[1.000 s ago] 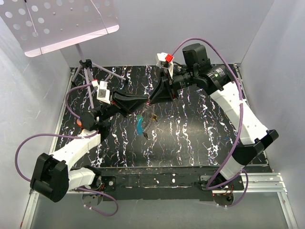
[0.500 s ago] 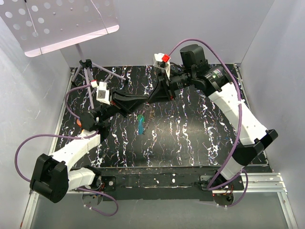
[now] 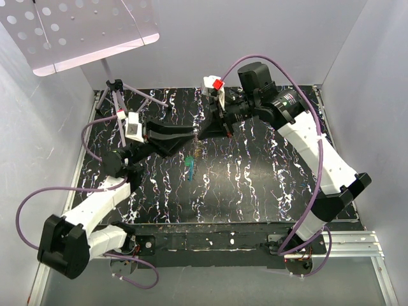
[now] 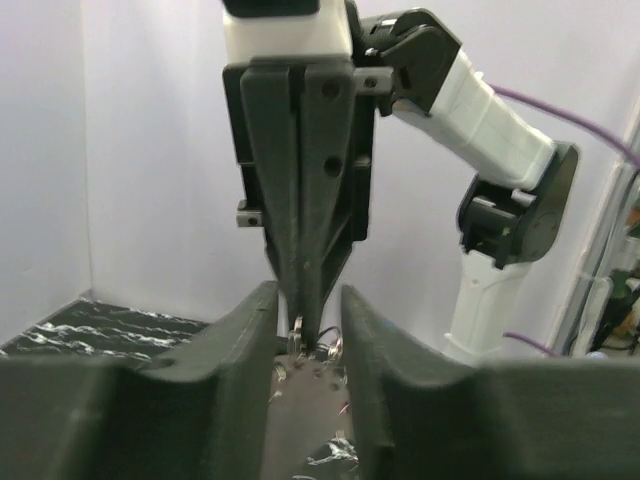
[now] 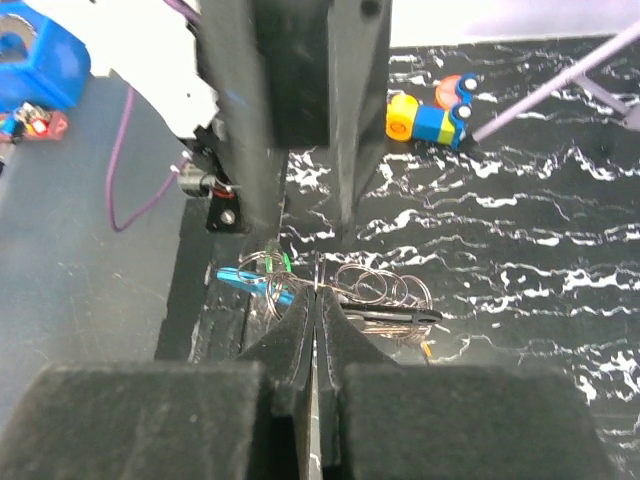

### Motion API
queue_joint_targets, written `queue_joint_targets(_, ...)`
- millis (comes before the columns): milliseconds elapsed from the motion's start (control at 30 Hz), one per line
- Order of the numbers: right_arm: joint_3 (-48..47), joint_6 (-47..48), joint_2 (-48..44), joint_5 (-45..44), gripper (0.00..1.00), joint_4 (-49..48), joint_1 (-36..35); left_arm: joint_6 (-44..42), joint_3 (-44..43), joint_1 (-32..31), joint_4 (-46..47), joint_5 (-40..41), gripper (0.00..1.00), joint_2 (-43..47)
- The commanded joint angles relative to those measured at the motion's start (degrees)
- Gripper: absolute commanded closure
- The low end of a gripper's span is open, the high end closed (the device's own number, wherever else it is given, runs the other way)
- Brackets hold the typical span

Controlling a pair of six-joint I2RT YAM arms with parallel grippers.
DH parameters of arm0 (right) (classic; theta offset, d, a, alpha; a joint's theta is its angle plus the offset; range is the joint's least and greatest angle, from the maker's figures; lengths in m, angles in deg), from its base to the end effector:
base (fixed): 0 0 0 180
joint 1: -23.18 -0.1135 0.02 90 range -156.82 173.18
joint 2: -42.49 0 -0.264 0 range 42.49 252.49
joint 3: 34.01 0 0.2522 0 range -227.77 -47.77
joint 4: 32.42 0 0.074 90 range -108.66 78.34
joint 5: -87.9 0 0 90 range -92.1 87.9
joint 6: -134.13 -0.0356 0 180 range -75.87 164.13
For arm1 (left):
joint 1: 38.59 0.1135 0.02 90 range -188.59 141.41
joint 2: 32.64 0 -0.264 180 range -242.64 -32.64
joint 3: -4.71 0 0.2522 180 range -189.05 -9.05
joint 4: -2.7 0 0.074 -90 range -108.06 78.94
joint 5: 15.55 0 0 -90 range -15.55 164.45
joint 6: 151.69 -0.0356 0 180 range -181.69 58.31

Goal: Put the keys on the keyring
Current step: Adjust the key on the keyring.

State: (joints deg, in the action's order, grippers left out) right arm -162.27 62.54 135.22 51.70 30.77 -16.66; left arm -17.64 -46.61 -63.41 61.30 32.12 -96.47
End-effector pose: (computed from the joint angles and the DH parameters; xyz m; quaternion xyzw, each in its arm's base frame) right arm 0.2288 0.2283 0.4796 -0.5760 0.5526 0.4662 0.3816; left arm 0.1890 -0.1138 0.3681 0.2719 0.3997 -0.6004 0.6370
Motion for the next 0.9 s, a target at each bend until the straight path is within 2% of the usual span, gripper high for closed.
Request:
queue_joint_targets(0, -2.7, 8.9, -0.8, -5.4, 0.99, 8.7, 0.0, -3.5, -2.6, 3.1, -12.4, -4.0, 0.56, 8.5)
queue_joint_targets(133, -5.6, 18.3, 0.5, -7.9, 0.99, 18.6, 0.0, -16.1, -10.2, 4.3, -44.2, -8.4, 0.31, 13.3)
queue_joint_targets(200, -7.3, 22.8, 1.2, -8.8, 0.99, 23.1, -0.1, -21.5, -15.1, 4.4, -59.0, -11.9, 0.25, 12.8)
queue_joint_targets(267, -8.8, 25.6, 2.1, -9.6, 0.99, 26.7, -0.2, -26.5, -18.8, 4.3, -67.4, -14.4, 0.25, 11.3)
queue_joint_targets(333, -10.0, 27.4, 3.0, -9.9, 0.99, 29.1, -0.2, -29.7, -20.8, 4.3, -70.9, -17.3, 0.26, 9.5)
queue_joint_targets(467, -10.0, 27.8, 3.5, -10.5, 0.99, 30.1, -0.2, -38.0, -21.9, 2.5, -72.0, -19.1, 0.41, 7.5)
queue_joint_targets(567, -10.0, 27.3, 3.8, -10.9, 0.99, 29.8, -0.2, -47.6, -24.8, -2.4, -80.4, -14.6, 0.43, 5.5)
queue_joint_targets(667, -10.1, 26.9, 3.9, -11.1, 0.99, 29.6, -0.2, -53.8, -28.3, -6.7, -87.5, -8.1, 0.5, 2.4)
queue_joint_targets(867, -10.1, 26.7, 4.0, -10.9, 0.99, 29.5, -0.2, -57.3, -29.3, -9.5, -88.8, -2.3, 0.59, 1.3)
